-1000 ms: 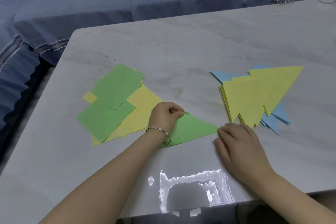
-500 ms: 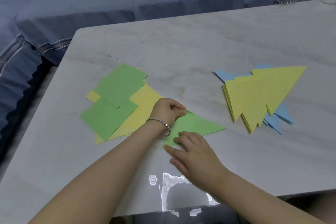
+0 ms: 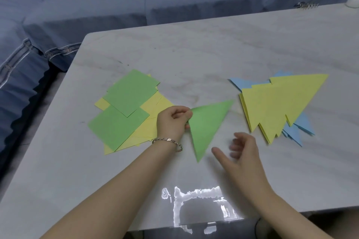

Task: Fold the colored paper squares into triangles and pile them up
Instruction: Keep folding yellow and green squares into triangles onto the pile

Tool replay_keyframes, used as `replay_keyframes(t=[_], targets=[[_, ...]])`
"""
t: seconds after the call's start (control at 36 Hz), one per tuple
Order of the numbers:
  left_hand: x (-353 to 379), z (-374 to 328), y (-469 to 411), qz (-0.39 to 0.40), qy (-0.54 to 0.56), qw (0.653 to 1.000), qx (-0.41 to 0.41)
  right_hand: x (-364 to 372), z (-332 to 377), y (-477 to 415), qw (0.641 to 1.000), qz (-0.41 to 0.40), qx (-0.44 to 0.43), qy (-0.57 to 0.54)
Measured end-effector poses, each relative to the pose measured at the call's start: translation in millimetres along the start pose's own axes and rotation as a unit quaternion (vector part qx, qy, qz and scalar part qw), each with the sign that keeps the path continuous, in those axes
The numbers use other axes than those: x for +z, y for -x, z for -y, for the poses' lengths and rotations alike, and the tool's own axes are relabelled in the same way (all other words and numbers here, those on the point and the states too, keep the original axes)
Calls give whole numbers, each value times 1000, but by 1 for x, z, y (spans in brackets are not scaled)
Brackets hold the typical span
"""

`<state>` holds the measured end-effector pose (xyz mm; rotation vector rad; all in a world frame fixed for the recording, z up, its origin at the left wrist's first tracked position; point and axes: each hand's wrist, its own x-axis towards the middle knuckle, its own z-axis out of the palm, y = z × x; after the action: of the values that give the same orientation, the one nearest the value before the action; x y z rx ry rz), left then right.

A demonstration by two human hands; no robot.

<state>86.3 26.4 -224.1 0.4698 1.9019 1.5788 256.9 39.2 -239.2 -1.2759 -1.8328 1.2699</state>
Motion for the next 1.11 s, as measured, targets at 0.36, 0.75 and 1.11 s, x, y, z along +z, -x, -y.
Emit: replay_keyframes(t=[0.36,0.75,1.11], targets=[[-54,-3,6,17,-311,937,159,-46,24,-60,986,-132,-65,-74],[-121,9,-61,-99,-589,801,42,-31,8,-37,989,-9,-102,109],[-129,1,-39,-96,-598,754,256,3,12,-26,970,105,-183,118]])
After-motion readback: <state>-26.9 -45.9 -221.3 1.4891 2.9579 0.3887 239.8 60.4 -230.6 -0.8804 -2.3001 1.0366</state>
